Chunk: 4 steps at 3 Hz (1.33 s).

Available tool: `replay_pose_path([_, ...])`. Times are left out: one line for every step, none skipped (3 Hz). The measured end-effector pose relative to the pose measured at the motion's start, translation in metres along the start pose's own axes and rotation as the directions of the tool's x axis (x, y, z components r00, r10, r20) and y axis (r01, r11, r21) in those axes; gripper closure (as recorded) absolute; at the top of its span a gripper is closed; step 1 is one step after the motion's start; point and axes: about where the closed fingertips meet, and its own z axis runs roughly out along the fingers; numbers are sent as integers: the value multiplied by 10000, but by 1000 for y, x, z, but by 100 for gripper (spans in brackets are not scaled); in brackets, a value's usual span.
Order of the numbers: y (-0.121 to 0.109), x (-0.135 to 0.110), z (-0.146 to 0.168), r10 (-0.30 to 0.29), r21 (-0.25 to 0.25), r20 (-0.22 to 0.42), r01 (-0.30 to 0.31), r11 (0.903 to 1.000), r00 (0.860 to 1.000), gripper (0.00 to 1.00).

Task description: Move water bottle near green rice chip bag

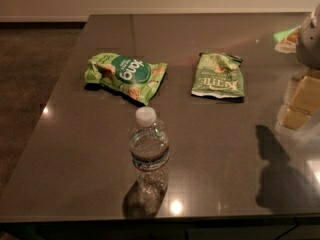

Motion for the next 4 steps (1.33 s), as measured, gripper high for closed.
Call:
replay_pose_path([0, 0, 0, 0, 2, 1, 0, 10000, 10000, 0])
replay_pose_path([2, -7, -1, -165, 9, 289, 165, 9999, 9994, 0])
replay_pose_path([13, -27, 1, -538, -208, 1153, 566, 9982, 9919, 0])
replay_pose_path([36, -61, 7, -1151, -614, 2363, 1331, 9892, 9648, 0])
